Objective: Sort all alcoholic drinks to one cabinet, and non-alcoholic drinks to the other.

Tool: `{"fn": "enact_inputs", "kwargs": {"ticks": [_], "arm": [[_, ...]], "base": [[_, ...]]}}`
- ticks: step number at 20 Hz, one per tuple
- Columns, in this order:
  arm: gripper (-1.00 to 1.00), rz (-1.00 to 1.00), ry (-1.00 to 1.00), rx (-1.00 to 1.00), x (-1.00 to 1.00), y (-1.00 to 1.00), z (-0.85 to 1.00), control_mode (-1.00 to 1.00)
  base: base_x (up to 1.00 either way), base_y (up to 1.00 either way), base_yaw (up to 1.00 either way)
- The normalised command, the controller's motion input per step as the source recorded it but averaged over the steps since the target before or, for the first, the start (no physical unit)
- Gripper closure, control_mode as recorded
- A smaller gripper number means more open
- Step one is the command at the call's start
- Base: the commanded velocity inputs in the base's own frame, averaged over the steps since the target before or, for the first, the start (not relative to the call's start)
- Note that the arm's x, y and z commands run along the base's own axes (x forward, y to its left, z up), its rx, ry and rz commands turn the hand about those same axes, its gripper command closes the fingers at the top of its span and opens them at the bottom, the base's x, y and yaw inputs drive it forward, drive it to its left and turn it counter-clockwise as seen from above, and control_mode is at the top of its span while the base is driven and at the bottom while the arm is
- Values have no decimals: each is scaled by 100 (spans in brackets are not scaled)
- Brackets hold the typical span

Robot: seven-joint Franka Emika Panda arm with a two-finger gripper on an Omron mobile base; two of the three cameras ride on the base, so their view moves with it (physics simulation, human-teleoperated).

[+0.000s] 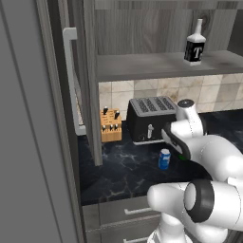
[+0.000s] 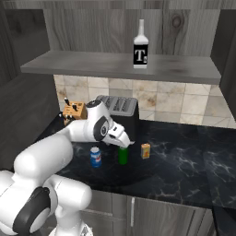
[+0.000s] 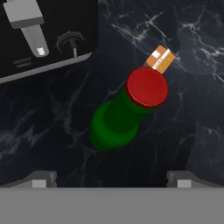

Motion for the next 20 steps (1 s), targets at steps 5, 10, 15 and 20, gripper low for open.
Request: {"fn": "enact_inputs", "kwargs": {"ticks": [5,10,15,20], "arm": [[-100,0,-5,0,10,-17,-20,-100],[-100,2,-6,0,13,-13,-9,-100],[-100,1,-6,0,5,-3,-11,-100],[-100,2,-6,0,0,-2,-17,-100]], "base": [[0,0,0],[0,0,0],[0,0,0],[0,0,0]]}}
